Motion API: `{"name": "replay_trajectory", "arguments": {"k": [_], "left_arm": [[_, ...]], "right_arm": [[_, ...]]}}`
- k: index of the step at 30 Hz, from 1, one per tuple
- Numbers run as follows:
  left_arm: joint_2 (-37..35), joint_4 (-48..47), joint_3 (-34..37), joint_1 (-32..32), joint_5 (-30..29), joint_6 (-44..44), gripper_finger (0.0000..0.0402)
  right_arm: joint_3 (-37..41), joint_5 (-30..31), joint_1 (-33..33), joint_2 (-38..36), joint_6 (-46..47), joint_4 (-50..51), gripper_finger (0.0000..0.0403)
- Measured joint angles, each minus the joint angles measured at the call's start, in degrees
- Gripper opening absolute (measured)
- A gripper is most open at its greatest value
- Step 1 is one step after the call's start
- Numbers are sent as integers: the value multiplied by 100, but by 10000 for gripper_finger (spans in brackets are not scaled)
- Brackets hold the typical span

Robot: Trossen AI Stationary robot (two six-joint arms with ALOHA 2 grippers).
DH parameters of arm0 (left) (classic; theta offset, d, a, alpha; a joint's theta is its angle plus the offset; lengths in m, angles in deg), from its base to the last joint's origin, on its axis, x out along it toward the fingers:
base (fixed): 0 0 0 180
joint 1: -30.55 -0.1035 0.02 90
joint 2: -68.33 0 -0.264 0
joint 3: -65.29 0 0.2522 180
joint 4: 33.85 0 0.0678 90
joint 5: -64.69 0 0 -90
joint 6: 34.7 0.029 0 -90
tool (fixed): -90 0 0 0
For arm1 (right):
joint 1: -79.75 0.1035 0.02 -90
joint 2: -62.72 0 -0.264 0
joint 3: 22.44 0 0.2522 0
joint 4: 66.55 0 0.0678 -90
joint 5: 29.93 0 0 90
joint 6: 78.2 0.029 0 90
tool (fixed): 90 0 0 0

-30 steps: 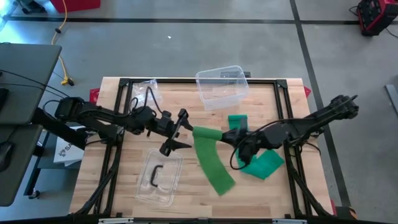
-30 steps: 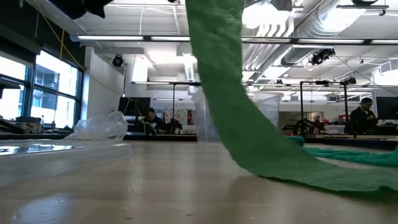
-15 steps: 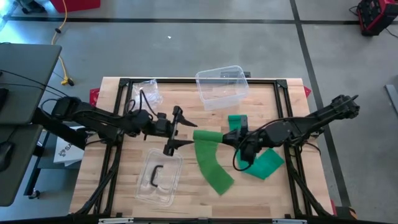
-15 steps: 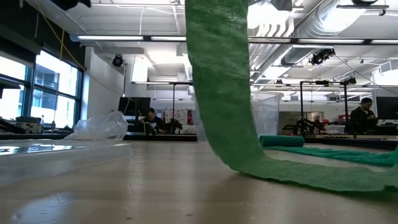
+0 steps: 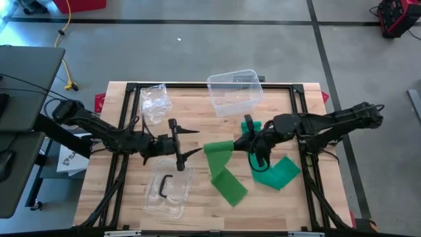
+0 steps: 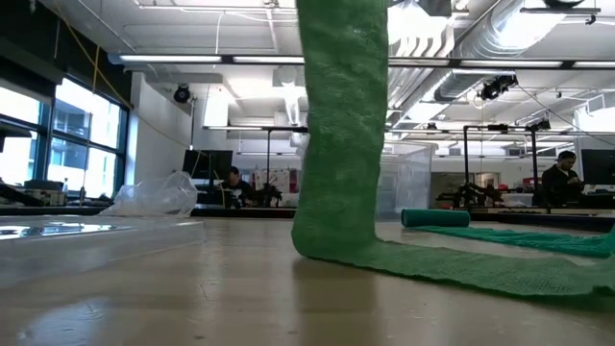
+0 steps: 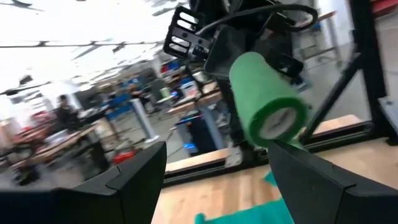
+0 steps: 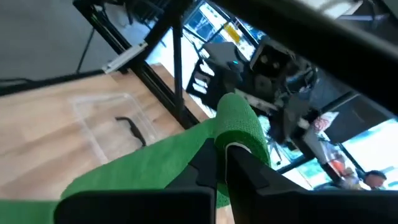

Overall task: Roll bandage
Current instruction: Roll the green bandage

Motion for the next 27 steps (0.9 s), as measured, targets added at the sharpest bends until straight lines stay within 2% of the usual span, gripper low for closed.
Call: {"name": "replay_trajectory", "arguments": {"k": [3,5,9,12,14,16,19,23,25,27], "left_arm": [[-206,-277,0,286,-365,-15,278],[-372,-595,0,429,-363,-118,278],[-746,-1402,0,558,-185,-543,278],[-1028,-1782,1,339,274,-868,278],[-1157,-1985,0,29,679,-1147,278],[-1195,-2051,0,-380,1181,-1357,277],[-1060,-1918,0,-1060,1945,-1571,277],[-473,-1105,0,-1730,2578,-1717,277],[-131,-591,0,-1843,2855,-1719,277],[122,-169,2,-1877,3083,-1718,277]], "right_arm": [[91,-300,-377,0,114,92,3],[425,-691,-675,0,424,-434,2],[1230,-1050,-944,-11,890,-2121,2],[1656,-1030,-946,-195,909,-2799,2],[1883,-796,-934,-364,1243,-2964,1],[1979,-209,-903,-554,2051,-2894,1],[1989,449,-883,-876,2858,-2254,1],[1998,542,-756,-1237,2996,-1684,1],[1998,594,-621,-1407,2984,-1639,1],[1998,936,-442,-1577,2983,-1596,1]]}}
